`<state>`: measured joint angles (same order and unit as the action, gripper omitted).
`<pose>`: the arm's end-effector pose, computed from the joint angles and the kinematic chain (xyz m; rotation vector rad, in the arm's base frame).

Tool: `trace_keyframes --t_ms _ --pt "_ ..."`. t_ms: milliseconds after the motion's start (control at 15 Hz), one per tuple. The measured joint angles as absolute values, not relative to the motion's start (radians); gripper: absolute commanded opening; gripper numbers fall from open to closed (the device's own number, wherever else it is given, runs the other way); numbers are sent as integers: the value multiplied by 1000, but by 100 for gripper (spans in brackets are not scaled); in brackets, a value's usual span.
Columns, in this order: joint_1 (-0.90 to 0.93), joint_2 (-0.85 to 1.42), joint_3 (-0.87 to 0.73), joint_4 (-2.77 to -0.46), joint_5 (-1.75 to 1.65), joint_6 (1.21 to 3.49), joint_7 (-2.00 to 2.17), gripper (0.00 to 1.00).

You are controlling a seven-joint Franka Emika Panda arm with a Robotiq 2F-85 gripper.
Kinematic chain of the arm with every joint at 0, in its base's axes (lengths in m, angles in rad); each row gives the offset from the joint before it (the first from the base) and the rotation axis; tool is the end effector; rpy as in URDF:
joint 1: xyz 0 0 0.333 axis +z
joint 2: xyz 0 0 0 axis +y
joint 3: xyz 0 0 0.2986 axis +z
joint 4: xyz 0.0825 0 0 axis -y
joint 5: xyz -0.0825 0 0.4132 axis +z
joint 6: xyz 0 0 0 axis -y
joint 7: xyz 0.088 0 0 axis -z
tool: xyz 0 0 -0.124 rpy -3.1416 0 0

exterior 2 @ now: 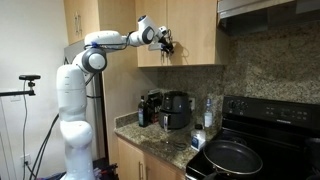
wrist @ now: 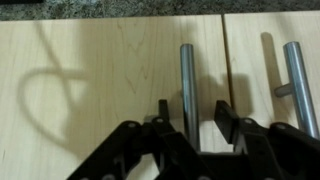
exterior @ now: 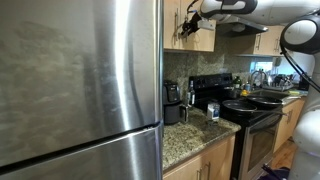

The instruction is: Open the air fryer and the right-sided cabinet door

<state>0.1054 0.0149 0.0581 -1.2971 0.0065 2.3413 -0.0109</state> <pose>0.6087 0.1002 0.8273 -2.6556 -0.2290 -1.5021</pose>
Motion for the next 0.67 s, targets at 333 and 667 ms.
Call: trace_keyframes --t_ms 333,667 --pt "112 -16 54 -1359 -49 2405 -45 0" --pt "115 -57 58 -1462 -152 2536 72 0"
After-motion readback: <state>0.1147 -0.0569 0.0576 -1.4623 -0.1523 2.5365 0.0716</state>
